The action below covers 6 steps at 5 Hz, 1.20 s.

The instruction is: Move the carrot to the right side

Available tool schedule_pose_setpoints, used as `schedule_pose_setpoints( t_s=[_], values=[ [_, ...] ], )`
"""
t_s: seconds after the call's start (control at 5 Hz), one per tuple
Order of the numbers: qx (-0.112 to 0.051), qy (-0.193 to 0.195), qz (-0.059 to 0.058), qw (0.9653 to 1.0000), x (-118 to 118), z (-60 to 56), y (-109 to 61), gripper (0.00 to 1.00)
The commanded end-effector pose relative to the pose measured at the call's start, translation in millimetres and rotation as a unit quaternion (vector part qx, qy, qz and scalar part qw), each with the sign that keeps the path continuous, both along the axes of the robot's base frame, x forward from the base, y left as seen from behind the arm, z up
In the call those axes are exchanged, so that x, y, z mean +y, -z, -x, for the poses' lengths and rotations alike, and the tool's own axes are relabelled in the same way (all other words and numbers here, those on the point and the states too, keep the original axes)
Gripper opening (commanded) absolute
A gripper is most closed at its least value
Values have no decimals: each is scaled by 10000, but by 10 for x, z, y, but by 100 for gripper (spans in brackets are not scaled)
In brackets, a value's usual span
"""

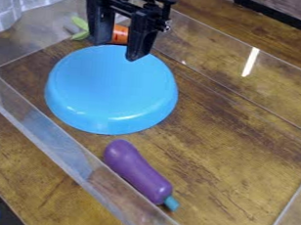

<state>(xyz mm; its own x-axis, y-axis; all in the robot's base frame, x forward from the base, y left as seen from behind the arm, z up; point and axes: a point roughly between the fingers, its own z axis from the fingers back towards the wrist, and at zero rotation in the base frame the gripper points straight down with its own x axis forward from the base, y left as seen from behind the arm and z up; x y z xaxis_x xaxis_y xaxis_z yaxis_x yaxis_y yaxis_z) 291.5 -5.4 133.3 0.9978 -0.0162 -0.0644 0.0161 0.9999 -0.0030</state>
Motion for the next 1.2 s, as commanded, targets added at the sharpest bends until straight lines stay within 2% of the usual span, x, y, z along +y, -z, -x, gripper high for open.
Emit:
schedule_pose_setpoints(
  t_s=[0.0, 0.2, 0.4, 0.6, 0.8, 1.0],
  values=[
    [28, -18, 7, 10000, -114, -85, 52, 0],
    [57, -40, 13, 10000, -225, -171, 106, 0],
    [46, 494, -6, 9988, -411, -181, 62, 0],
    [72, 791, 7, 9968, -471, -136, 108, 100],
    [48, 919, -31, 9958, -154, -241, 122, 100],
    [119, 1103, -17, 9938, -35, -210, 187, 100]
  ],
)
